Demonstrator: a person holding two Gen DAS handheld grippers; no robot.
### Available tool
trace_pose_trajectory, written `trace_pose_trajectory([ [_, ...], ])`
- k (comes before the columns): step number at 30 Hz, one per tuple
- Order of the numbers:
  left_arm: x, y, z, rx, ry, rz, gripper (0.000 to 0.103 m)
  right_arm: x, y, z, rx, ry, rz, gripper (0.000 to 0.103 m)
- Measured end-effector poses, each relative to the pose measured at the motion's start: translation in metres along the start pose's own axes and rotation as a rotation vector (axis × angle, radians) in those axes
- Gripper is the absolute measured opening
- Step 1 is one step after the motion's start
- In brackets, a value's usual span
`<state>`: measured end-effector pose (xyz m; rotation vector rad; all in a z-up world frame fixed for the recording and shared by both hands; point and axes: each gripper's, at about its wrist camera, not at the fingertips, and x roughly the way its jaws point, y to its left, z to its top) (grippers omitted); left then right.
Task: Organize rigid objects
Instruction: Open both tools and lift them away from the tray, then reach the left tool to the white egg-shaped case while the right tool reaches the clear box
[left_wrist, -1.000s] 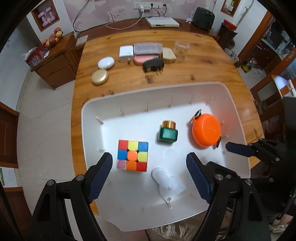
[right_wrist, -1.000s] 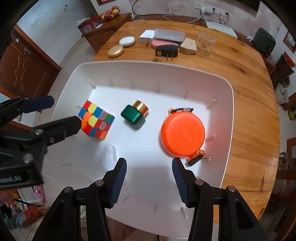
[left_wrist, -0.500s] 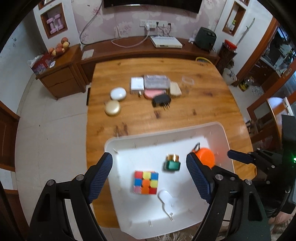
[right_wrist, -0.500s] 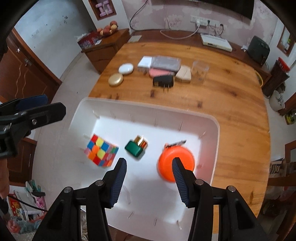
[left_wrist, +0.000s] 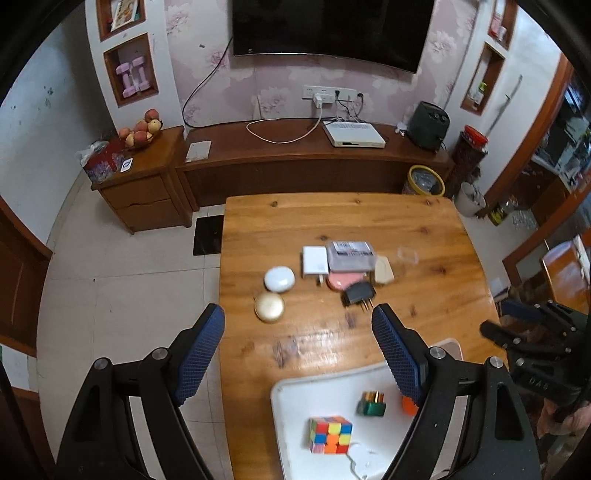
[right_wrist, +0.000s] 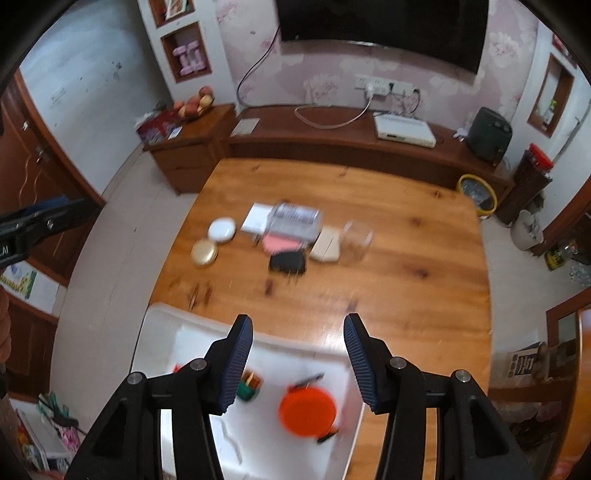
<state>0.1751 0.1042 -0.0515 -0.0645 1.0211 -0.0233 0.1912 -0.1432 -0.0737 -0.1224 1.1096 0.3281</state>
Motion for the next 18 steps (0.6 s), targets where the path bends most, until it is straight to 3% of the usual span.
trace_pose_trajectory([
  [3,0.014,0.011,0.017,-0.026,0.019,-0.012,0.084,0.000,-0.009,0.025,0.029,-0.023,-0.019,0.062],
  [8,0.049,0.022,0.033,-0.054,0.078,-0.029,0.084,0.015,-0.023,0.060,0.094,-0.020,-0.025,0.063],
  [12,0.092,0.028,0.041,-0.065,0.156,-0.036,0.084,0.043,-0.038,0.083,0.174,0.016,-0.008,0.069],
  [18,0.159,0.030,0.039,-0.010,0.269,0.028,0.084,0.099,-0.071,0.100,0.319,0.107,-0.004,0.070],
])
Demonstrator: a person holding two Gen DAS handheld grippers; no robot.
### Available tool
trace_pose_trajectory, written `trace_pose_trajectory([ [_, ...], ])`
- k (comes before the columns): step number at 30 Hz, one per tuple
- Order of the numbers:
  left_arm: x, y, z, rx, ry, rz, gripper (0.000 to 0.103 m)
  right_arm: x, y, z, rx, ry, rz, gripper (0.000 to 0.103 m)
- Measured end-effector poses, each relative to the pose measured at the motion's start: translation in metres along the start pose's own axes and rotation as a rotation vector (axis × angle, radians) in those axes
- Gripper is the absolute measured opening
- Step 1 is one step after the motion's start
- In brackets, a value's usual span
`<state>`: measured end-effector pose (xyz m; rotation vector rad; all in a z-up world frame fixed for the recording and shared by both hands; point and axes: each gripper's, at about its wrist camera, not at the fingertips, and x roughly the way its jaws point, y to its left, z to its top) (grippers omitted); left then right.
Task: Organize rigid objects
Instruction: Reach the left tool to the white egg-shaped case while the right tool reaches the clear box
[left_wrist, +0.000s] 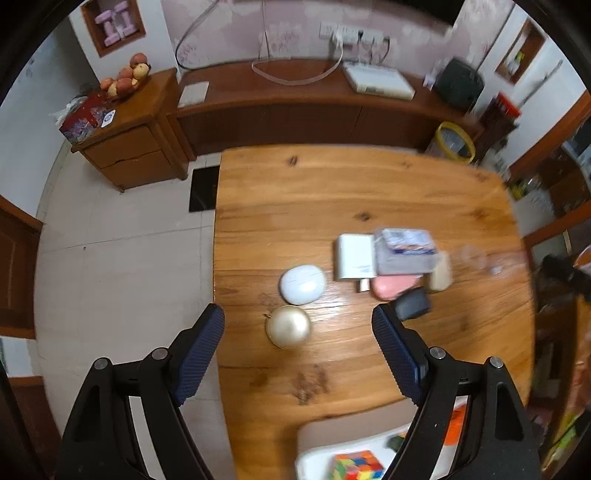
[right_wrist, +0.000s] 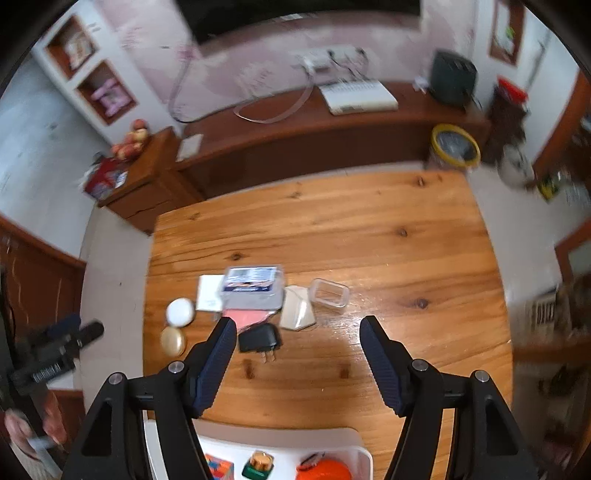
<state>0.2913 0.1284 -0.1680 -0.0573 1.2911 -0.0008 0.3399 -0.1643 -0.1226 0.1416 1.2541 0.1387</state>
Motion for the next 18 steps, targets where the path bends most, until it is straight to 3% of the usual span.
trace_pose_trajectory([
  [8,0.071,0.006,0.013,-0.046,0.145,-0.001,0.084,0.090,-0.030,0.014,0.175,0.156,-0.033,0.070],
  [18,0.105,0.007,0.027,-0.128,0.192,-0.013,0.084,0.140,-0.034,0.023,0.260,0.201,-0.065,0.070],
])
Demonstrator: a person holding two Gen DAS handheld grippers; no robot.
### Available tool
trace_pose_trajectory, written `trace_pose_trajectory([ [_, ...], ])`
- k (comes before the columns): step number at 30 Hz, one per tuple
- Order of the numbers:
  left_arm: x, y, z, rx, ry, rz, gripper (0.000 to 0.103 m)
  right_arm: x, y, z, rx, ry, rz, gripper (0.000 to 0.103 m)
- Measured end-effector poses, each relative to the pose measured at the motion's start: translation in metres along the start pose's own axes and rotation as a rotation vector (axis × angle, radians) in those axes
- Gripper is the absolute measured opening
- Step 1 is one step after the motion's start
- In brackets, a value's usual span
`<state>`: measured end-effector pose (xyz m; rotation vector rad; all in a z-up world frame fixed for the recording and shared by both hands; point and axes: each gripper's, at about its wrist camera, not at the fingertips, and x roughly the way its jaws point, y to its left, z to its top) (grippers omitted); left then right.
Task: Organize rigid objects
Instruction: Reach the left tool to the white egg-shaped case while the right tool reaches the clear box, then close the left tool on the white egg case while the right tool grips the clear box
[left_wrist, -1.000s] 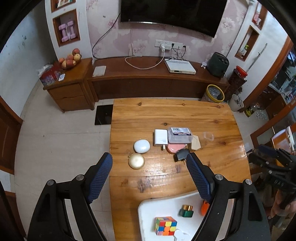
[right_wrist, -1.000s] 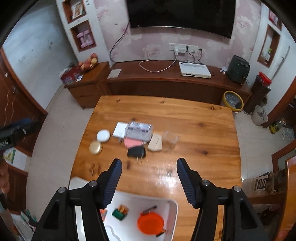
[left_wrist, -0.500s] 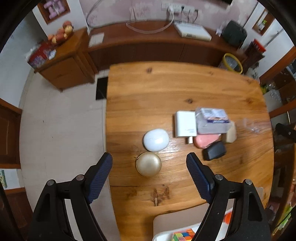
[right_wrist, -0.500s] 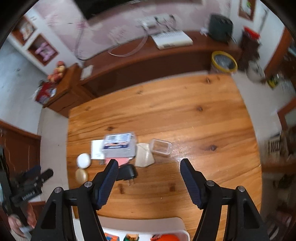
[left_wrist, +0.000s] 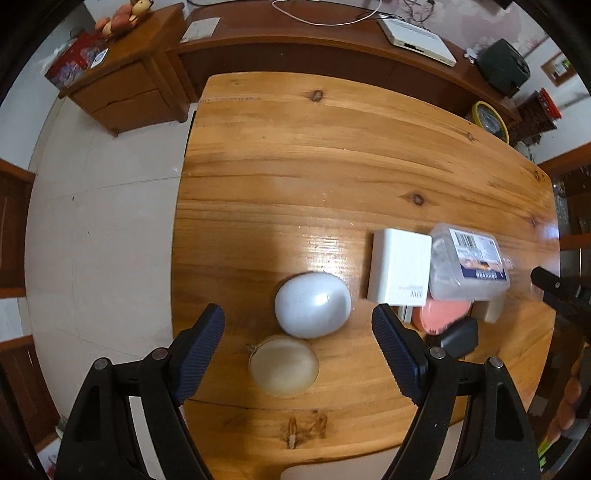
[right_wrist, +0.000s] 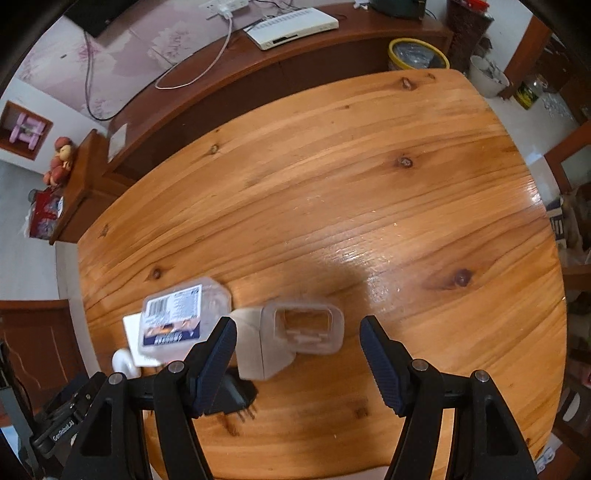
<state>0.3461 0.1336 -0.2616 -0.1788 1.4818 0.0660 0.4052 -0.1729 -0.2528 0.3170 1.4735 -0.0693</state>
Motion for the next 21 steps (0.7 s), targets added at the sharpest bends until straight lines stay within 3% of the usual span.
trace_pose_trajectory([
  [4,0.007,0.000,0.002,-0.012,0.020,-0.005,0.084,0.012,-0.004,0.004,0.023,0.018,-0.012,0.070],
  [8,0.016,-0.002,0.003,-0.014,0.036,0.004,0.084,0.023,-0.008,0.004,0.031,0.045,-0.006,0.054],
  [21,0.039,-0.012,0.003,-0.058,0.063,0.033,0.083,0.017,-0.024,0.005,0.019,0.026,0.014,0.054],
])
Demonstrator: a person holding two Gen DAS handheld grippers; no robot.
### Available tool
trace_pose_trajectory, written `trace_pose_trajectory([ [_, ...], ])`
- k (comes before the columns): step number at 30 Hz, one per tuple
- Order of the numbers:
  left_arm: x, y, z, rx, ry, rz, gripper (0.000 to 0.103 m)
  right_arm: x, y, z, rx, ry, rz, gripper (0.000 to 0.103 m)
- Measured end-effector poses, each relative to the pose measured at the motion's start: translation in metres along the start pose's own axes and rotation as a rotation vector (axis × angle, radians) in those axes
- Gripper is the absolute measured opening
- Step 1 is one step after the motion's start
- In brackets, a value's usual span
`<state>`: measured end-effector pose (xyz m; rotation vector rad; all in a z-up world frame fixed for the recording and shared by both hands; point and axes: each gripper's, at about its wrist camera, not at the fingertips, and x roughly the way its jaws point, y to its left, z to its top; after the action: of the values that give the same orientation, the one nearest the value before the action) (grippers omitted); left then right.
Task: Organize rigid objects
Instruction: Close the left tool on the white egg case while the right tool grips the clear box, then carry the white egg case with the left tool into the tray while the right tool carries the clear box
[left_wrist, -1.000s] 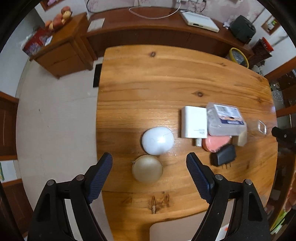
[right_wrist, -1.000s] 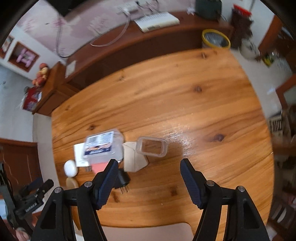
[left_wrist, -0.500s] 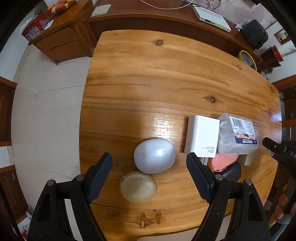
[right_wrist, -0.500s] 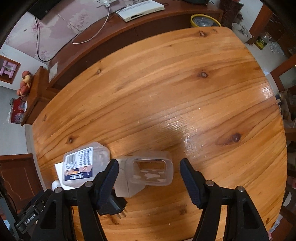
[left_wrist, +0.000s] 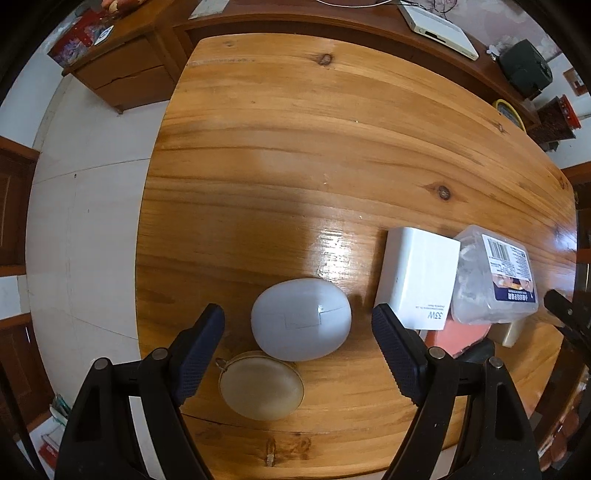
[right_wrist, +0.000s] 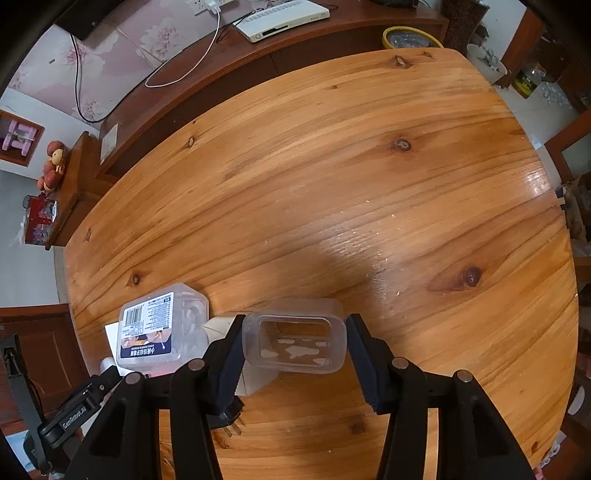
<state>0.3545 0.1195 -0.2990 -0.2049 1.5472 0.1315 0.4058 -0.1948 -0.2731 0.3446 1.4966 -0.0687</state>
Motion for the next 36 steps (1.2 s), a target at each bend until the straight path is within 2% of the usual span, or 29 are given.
trace_pose_trajectory([
  [3,0.003,-0.001,-0.001,-0.008,0.002,0.020,0.082,-0.002,-0.003,-0.002,-0.001,-0.003,0.008,0.054],
  [9,0.013,-0.004,-0.004,-0.027,0.013,0.057,0.068,-0.006,0.000,-0.005,-0.026,-0.009,0.014,0.053],
  [12,0.012,-0.005,-0.005,-0.035,-0.017,0.062,0.060,-0.008,0.002,-0.007,-0.037,-0.013,0.018,0.054],
  [21,0.004,0.000,-0.013,-0.048,-0.073,0.081,0.060,-0.013,0.001,-0.017,-0.071,-0.013,0.039,0.053],
  [27,-0.026,-0.003,-0.022,-0.023,-0.141,0.086,0.060,-0.028,0.002,-0.025,-0.095,-0.030,0.069,0.053],
  [31,-0.045,-0.004,-0.029,-0.010,-0.151,0.066,0.060,-0.042,0.001,-0.031,-0.101,-0.042,0.100,0.053],
  [36,-0.083,-0.007,-0.056,0.035,-0.173,0.014,0.060,-0.067,0.001,-0.044,-0.115,-0.059,0.160,0.053],
])
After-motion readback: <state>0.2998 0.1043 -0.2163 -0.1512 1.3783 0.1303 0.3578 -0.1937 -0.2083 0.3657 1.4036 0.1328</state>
